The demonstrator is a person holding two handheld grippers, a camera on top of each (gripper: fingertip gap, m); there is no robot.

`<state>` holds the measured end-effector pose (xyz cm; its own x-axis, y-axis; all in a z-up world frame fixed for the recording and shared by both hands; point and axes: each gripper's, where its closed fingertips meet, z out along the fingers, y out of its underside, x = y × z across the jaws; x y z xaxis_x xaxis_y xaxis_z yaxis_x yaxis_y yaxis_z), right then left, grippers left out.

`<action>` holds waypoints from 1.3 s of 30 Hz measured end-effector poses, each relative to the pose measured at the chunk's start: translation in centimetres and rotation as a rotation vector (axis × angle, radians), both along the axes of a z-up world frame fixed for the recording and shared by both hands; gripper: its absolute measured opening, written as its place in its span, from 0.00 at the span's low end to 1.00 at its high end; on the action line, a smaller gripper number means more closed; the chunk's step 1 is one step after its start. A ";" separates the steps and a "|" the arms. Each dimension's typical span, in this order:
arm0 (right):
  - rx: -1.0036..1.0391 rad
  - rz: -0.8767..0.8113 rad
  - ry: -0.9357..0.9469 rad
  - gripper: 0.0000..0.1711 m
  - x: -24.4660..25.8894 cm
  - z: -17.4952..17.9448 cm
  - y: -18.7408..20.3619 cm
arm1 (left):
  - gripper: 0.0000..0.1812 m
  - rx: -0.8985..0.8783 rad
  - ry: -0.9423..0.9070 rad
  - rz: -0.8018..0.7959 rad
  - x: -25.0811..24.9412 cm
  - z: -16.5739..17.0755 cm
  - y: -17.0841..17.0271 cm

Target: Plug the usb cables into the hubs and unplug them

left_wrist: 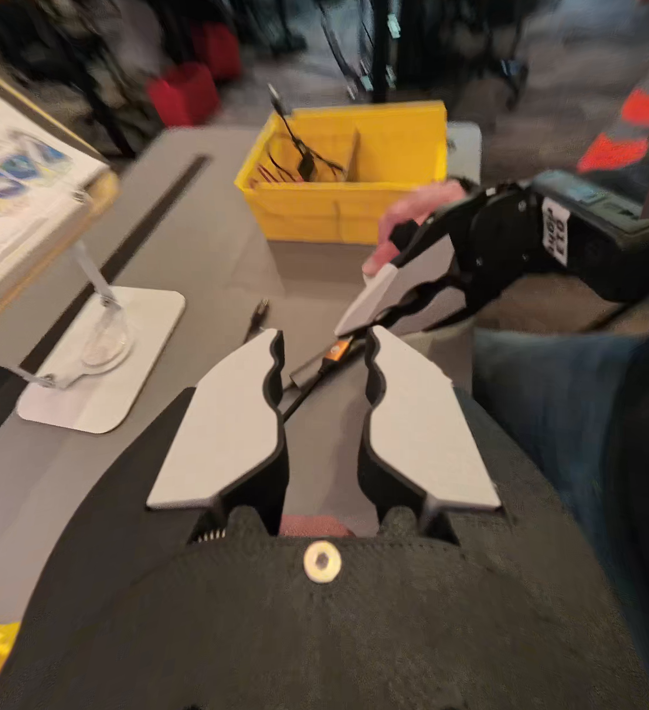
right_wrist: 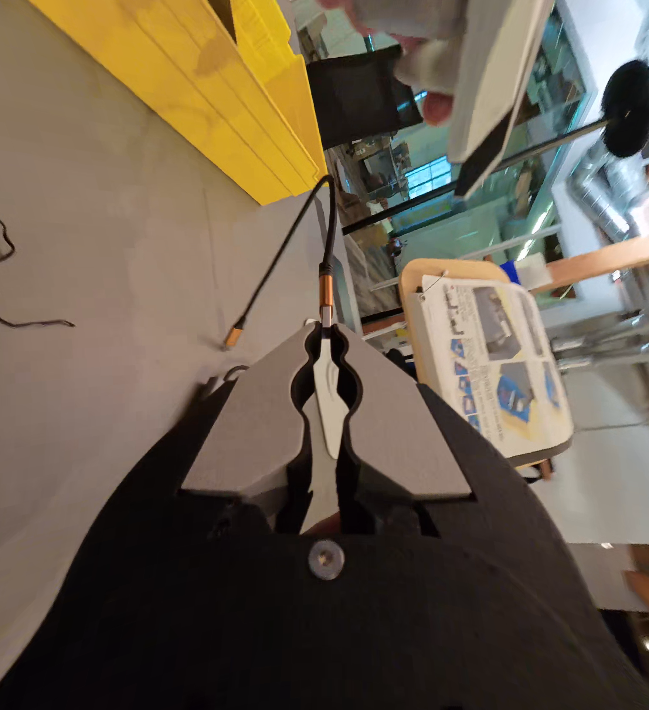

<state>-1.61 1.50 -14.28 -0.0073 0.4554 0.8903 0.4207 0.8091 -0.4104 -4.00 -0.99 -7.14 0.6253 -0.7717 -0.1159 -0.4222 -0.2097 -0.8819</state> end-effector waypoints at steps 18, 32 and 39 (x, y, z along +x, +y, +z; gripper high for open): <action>0.044 0.040 0.150 0.01 1.1 2.7 -0.4 | 0.13 -0.318 -0.013 -0.438 4.8 -5.4 0.9; -0.048 0.019 0.292 0.01 1.3 3.8 -0.3 | 0.19 -0.185 -0.629 -0.164 4.2 -2.6 1.9; -0.042 0.026 0.288 0.01 1.5 4.1 -0.1 | 0.12 -0.202 -0.593 -0.142 4.7 -3.6 1.6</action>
